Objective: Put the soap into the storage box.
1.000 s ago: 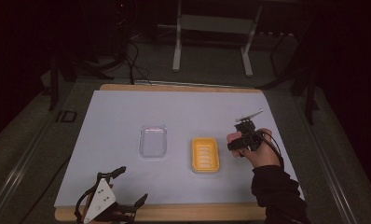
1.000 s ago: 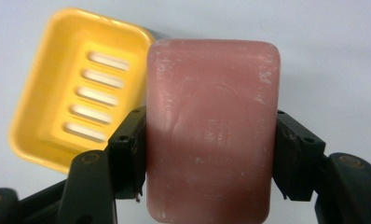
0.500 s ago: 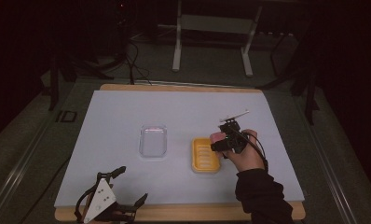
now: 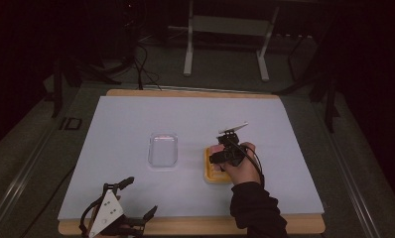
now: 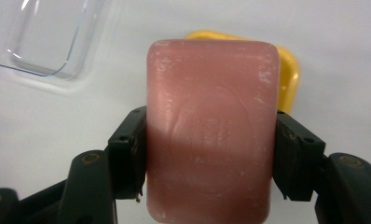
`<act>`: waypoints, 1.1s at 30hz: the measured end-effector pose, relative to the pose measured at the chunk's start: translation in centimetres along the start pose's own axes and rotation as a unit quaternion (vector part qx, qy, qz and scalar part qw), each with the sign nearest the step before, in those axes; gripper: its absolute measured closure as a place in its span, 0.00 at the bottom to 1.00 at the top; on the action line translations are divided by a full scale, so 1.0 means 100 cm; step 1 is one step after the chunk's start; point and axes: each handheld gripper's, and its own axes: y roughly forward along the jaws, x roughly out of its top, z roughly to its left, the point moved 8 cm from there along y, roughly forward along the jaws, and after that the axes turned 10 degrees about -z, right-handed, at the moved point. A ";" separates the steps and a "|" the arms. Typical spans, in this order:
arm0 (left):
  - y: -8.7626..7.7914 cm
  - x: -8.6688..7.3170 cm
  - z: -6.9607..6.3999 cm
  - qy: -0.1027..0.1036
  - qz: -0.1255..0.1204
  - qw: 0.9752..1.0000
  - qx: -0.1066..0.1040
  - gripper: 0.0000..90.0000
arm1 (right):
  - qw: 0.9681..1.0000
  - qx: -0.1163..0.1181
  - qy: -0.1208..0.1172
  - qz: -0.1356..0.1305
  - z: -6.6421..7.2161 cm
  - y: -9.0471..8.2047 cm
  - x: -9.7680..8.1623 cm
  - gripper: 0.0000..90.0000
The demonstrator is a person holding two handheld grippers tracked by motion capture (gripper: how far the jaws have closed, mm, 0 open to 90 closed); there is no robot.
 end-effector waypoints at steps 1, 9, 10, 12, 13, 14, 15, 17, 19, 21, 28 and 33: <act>0.000 0.000 0.000 0.000 0.000 1.000 0.000 0.00 | 1.000 0.000 0.004 0.002 0.000 0.003 -0.002 0.42; 0.000 0.000 0.000 0.000 0.000 1.000 0.000 0.00 | 0.999 -0.008 0.037 -0.004 -0.002 0.023 -0.011 0.42; 0.000 0.000 0.000 0.000 0.000 1.000 0.000 0.00 | 0.999 -0.008 0.041 -0.005 -0.002 0.025 -0.012 0.42; 0.000 0.000 0.000 -0.001 0.000 1.000 0.000 0.00 | 0.999 -0.012 0.046 -0.005 -0.002 0.029 -0.014 0.42; 0.000 0.000 0.000 -0.001 0.000 1.000 0.000 0.00 | 0.999 -0.009 0.048 -0.005 -0.002 0.030 -0.015 0.42; 0.000 0.000 0.000 -0.001 0.000 1.000 0.000 0.00 | 0.999 -0.009 0.048 -0.004 -0.002 0.032 -0.016 0.42; 0.000 0.000 0.000 -0.001 -0.001 1.000 0.000 0.00 | 0.999 -0.012 0.046 -0.003 -0.002 0.033 -0.017 0.42; 0.000 0.000 0.000 0.000 -0.001 1.000 0.001 0.00 | 0.999 -0.013 0.051 -0.002 -0.002 0.036 -0.018 0.41; 0.000 0.000 0.000 0.000 0.000 1.000 0.000 0.00 | 0.999 -0.015 0.053 -0.001 -0.002 0.039 -0.020 0.42; 0.000 0.000 0.000 0.001 0.000 1.000 0.000 0.00 | 0.998 -0.019 0.054 0.001 -0.004 0.042 -0.021 0.42; 0.000 0.000 -0.001 0.003 0.001 1.000 -0.001 0.00 | 0.998 -0.025 0.055 0.004 -0.007 0.049 -0.027 0.41; 0.001 0.000 -0.001 0.001 0.000 1.000 -0.001 0.00 | 0.998 -0.020 0.056 0.003 -0.007 0.048 -0.024 0.38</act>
